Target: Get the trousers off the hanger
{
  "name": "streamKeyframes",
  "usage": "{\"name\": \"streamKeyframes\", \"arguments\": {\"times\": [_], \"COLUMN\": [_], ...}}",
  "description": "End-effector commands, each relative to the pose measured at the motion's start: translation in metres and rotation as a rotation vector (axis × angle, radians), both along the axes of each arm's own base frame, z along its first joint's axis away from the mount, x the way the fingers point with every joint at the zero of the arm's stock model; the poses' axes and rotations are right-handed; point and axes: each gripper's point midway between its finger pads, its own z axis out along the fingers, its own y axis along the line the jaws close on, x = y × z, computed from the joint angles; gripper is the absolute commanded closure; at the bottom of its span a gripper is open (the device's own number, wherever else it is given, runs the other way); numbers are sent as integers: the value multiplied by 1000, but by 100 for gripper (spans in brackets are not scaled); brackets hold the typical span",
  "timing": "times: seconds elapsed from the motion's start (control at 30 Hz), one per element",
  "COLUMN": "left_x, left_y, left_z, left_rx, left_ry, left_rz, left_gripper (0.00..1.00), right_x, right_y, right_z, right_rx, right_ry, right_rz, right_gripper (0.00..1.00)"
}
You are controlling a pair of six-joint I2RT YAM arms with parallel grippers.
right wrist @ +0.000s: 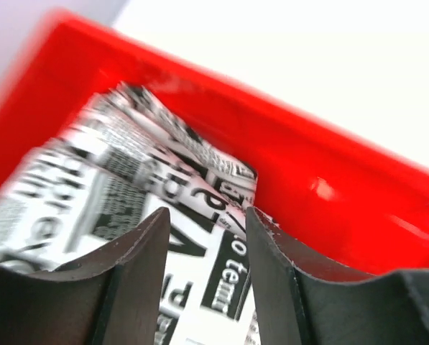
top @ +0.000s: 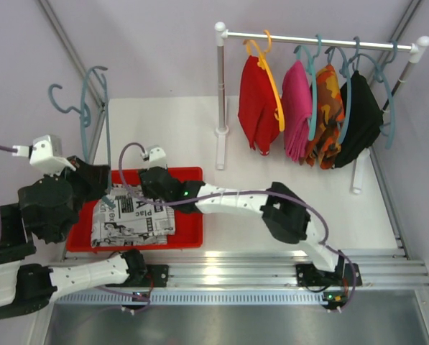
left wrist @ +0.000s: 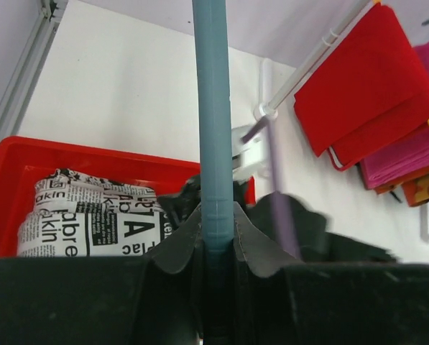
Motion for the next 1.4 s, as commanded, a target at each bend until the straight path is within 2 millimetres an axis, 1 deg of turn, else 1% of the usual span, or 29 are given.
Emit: {"name": "streamKeyframes", "arguments": {"times": [0.0,0.03,0.07,0.1,0.13,0.17,0.2,0.27,0.3,0.33,0.37,0.43,0.47,0.5,0.53,0.57,0.6,0.63,0.7,0.73,0.77,0.83,0.87,0.93,1.0,1.03,1.1,1.2,1.37], "left_x": [3,3,3,2,3,3,4,9,12,16,19,27,31,34,37,40,43,47,52,58,61,69,73,85,97,104,114,128,146], "left_y": [-14,-18,-21,-27,-32,-37,-42,-60,-67,-83,-91,-108,-114,-121,-129,-136,-143,-152,-168,-179,-188,-212,-219,-234,-236,-243,-247,-265,-274], "left_z": [11,13,14,16,20,21,20,9,3,-8,-12,-22,-21,-22,-24,-23,-21,-24,-25,-30,-32,-38,-40,-46,-48,-49,-45,-30,-20], "left_rx": [60,64,77,72,66,75,94,156,194,238,250,300,294,298,305,301,287,299,292,302,294,272,262,240,220,210,193,186,235], "left_ry": [-23,-25,-29,-29,-35,-33,-26,18,36,72,82,108,101,100,105,102,91,97,100,118,127,149,154,174,184,184,173,129,105], "left_rz": [-77,-93,-113,-144,-162,-179,-199,-232,-245,-274,-283,-296,-297,-302,-311,-320,-325,-328,-352,-362,-374,-414,-422,-434,-403,-402,-393,-410,-392], "left_gripper": [100,100,100,100,100,100,100,100,100,100,100,100,100,100,100,100,100,100,100,100,100,100,100,100,100,100,100,100,100], "right_x": [7,6,7,5,5,6,5,4,4,3,3,6,7,7,2,3,3,-2,-7,-12,-15,-22,-25,-30,-33,-35,-37,-42,-48], "right_y": [-24,-29,-40,-47,-57,-63,-70,-92,-105,-121,-132,-165,-189,-205,-228,-245,-261,-286,-309,-324,-335,-354,-363,-379,-396,-407,-419,-436,-462], "right_z": [142,146,163,157,171,173,171,184,176,195,198,187,204,195,210,212,205,218,224,238,236,250,249,259,258,262,258,253,242], "right_rx": [238,240,258,239,253,252,245,244,213,237,231,161,189,161,183,183,161,174,165,190,155,166,137,136,101,111,89,88,68], "right_ry": [-125,-127,-139,-134,-145,-147,-143,-142,-138,-156,-160,-153,-156,-147,-153,-156,-162,-176,-185,-198,-199,-216,-212,-228,-232,-239,-239,-246,-239], "right_rz": [14,14,9,10,4,-2,-6,-30,-57,-76,-98,-175,-214,-243,-264,-294,-326,-350,-371,-378,-384,-395,-397,-413,-446,-462,-484,-509,-565], "right_gripper": [52,52,52,51,51,50,50,50,50,49,47,45,45,45,44,44,44,43,42,41,40,38,37,36,34,33,32,29,25]}}
